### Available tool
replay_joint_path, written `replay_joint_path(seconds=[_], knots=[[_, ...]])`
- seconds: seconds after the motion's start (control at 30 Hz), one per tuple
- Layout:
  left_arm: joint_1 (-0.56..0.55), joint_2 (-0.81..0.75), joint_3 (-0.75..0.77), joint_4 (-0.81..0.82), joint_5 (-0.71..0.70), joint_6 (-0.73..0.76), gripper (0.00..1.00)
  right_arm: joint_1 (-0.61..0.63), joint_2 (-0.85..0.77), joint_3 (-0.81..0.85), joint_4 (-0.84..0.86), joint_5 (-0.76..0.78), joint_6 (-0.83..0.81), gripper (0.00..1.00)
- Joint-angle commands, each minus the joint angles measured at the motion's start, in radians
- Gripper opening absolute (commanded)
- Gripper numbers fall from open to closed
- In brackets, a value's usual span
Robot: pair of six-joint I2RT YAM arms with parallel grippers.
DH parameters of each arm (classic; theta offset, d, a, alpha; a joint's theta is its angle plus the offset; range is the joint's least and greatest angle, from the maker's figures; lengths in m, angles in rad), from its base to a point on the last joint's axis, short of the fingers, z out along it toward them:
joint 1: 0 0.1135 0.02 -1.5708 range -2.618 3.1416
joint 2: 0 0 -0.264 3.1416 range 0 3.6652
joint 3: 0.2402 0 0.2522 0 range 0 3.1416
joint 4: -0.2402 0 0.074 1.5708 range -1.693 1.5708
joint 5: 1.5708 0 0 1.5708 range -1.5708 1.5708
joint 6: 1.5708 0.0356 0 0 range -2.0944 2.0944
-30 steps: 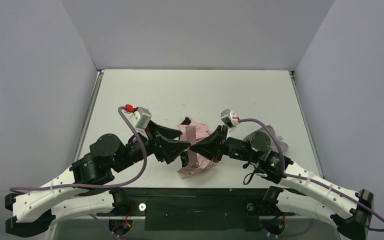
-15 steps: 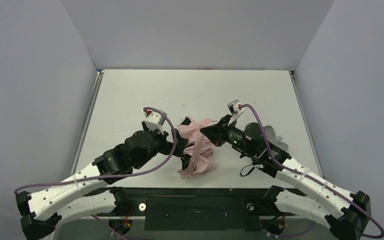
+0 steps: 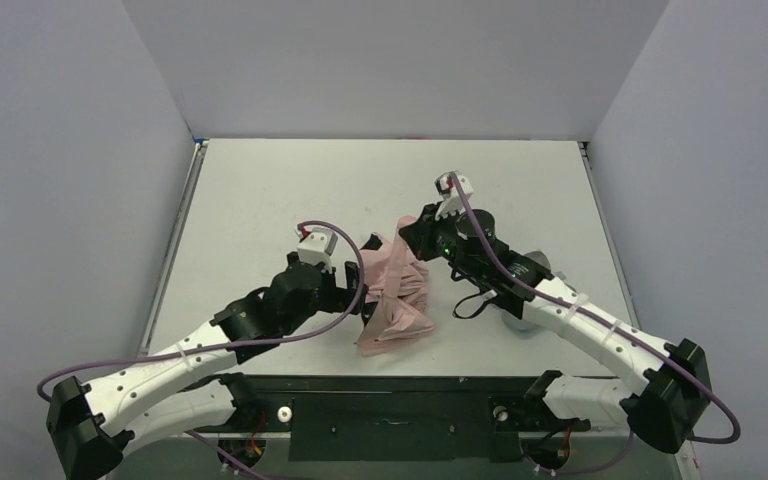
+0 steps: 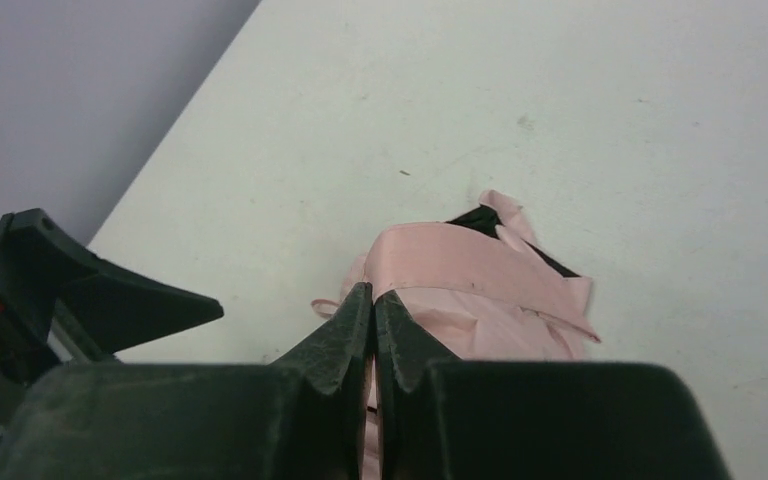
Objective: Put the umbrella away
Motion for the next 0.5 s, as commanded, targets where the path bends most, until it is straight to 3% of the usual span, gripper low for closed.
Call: replay_joint_path(seconds=[0.0,0.23,0.33,0.47], knots=[[0.012,0.045,-0.044,0.144,0.040,0.009,0.91,-0.018,0.090,0.083,-0.028,0.113,-0.077,0.00],[0.020,0.185,-0.076,0.272,0.074,0.023,0.86,-0.054,0.306,0.162,-0.028,0.103,-0.131,0.00],[0.021,0.265,-0.096,0.326,0.091,0.018,0.83,-0.078,0.400,0.161,-0.008,0.022,-0.133,0.00],[0.021,0.333,-0.129,0.383,0.118,0.003,0.73,-0.097,0.469,0.133,0.006,-0.053,-0.126,0.00]])
